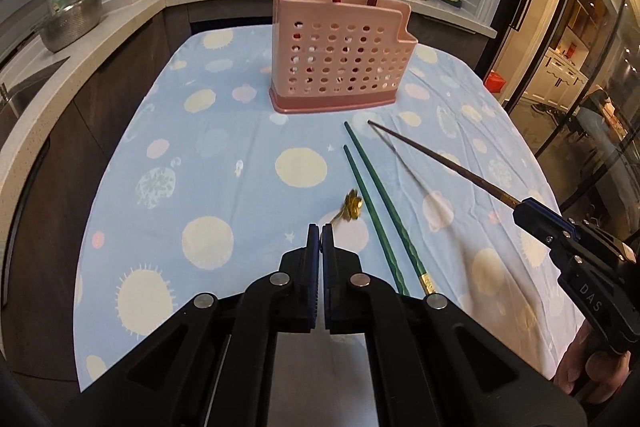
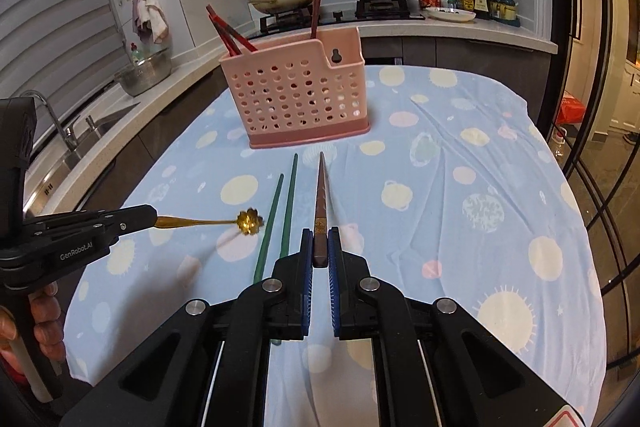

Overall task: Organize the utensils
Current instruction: 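Carry the gold spoon and brown chopstick over the pink holder and lower them in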

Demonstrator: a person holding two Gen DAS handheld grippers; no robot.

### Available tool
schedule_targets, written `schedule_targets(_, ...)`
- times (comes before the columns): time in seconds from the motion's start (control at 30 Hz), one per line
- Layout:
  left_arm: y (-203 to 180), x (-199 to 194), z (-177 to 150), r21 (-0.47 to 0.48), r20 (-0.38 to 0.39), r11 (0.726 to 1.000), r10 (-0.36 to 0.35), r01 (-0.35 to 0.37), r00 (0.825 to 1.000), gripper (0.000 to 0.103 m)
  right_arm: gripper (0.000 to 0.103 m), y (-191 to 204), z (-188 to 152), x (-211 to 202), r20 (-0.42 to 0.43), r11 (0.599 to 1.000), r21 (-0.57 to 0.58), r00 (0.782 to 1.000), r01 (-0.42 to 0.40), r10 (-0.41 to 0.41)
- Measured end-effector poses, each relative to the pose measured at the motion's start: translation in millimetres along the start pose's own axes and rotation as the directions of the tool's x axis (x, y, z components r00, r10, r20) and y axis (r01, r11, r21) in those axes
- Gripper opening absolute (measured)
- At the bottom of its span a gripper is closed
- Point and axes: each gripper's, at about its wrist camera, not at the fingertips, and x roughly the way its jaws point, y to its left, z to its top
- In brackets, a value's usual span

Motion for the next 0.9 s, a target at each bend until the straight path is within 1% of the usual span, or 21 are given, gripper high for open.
schedule_targets(0.13, -3.7, -9.2, 20.3, 0.018, 0.047, 1.000, -0.002, 0.001, 0.999, 0.001, 0.007, 0.7, 18.3, -6.7, 0.040, 1.000, 0.002, 0.999, -0.013, 0.013)
schedule_targets(0.53, -5.8, -21.7, 68.9, 0.036, 0.140, 0.999, 0.008, -0.013, 0.990, 0.001, 0.007, -10.5, 77.5, -19.6, 0.151, 0.999, 0.018, 0.988, -0.039, 0.036)
schedule_targets(0.7, -9.6, -33.6, 95.5, 0.053, 0.197, 0.999, 0.004, -0.015, 0.980, 0.001, 0.007, -14.1, 106.8, -25.4, 0.203, 0.999, 0.019, 0.978, -0.049, 0.044)
schedule_targets(0.9, -16.7, -46.6, 133.6, 0.072, 0.274, 0.997, 0.000, -0.020, 0.962, 0.001, 0.007, -20.0, 144.2, -34.3, 0.281, 0.999, 0.021, 0.959, -0.042, 0.034)
